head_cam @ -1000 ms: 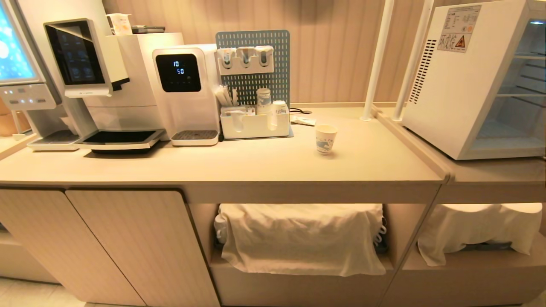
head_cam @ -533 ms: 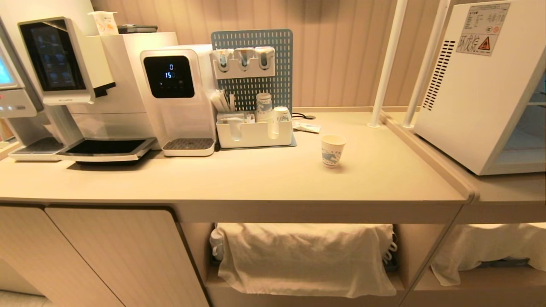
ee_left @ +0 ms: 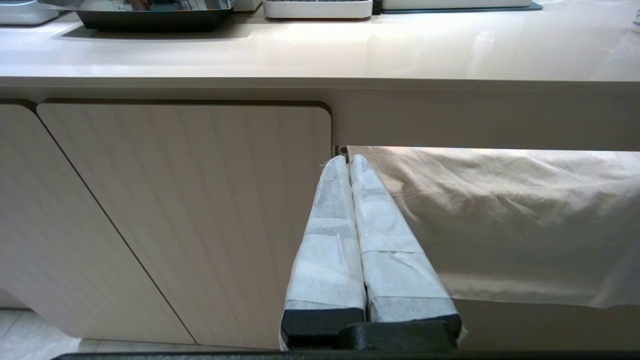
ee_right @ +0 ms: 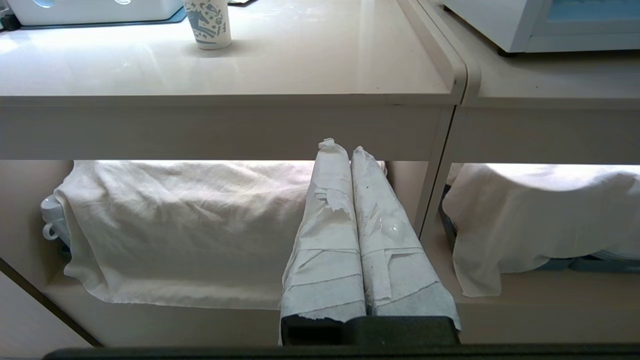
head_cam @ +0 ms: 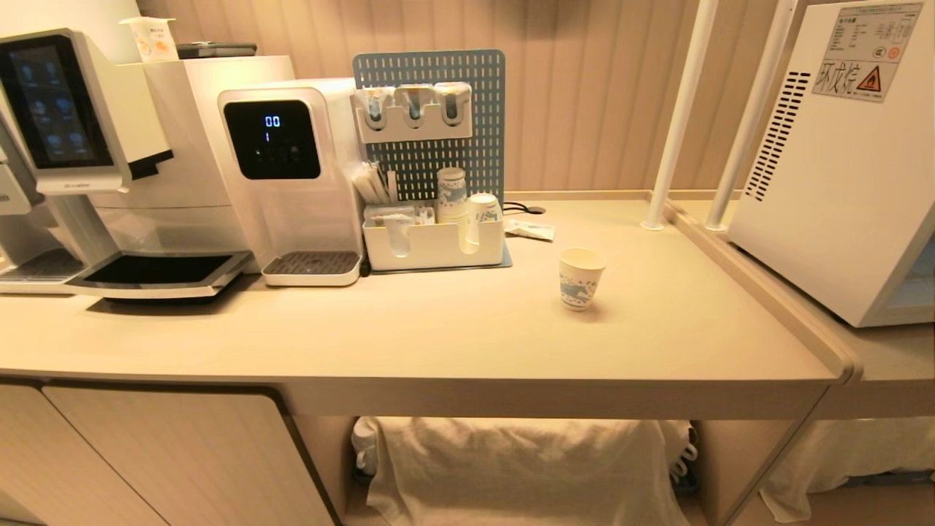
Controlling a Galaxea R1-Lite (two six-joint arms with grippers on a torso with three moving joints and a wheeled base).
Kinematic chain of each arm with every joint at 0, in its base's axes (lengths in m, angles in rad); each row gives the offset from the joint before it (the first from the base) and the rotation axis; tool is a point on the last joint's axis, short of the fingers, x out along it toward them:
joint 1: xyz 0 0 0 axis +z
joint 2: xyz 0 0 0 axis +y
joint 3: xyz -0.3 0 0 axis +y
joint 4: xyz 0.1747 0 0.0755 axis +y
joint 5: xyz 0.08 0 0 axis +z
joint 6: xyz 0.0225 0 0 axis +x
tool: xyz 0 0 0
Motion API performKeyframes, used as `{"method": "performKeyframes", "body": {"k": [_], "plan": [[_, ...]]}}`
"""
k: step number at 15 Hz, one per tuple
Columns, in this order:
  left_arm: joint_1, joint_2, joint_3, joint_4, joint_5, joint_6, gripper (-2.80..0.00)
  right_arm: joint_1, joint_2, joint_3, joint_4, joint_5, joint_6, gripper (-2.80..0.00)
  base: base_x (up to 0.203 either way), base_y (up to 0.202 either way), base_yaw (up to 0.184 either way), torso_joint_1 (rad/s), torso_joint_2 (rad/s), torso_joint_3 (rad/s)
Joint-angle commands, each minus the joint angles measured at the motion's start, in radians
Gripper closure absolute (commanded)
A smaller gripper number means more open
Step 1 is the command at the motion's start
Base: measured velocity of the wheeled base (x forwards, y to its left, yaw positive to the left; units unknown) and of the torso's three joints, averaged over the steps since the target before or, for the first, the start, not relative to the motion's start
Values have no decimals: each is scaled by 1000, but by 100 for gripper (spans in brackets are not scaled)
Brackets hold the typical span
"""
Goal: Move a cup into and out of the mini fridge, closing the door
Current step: Put the paper cup in the freezer
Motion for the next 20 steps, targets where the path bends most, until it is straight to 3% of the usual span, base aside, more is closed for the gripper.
{"method": "performKeyframes", "body": {"k": [1, 6, 8, 15, 18, 20], "plan": [[0, 1, 0, 0, 0, -1, 0, 0, 0, 0, 0, 2, -1, 0, 0, 0, 0, 0, 0, 0], [0, 1, 0, 0, 0, -1, 0, 0, -1, -33, 11, 11, -6, 0, 0, 0, 0, 0, 0, 0], [0, 1, 0, 0, 0, -1, 0, 0, -1, -64, 109, 25, 20, 0, 0, 0, 0, 0, 0, 0], [0, 0, 0, 4, 0, 9, 0, 0, -2, -63, 108, 14, 67, 0, 0, 0, 0, 0, 0, 0], [0, 0, 0, 5, 0, 5, 0, 0, 2, -147, 163, 81, 80, 0, 0, 0, 0, 0, 0, 0], [0, 0, 0, 5, 0, 4, 0, 0, 42, -296, 278, 118, 84, 0, 0, 0, 0, 0, 0, 0]]}}
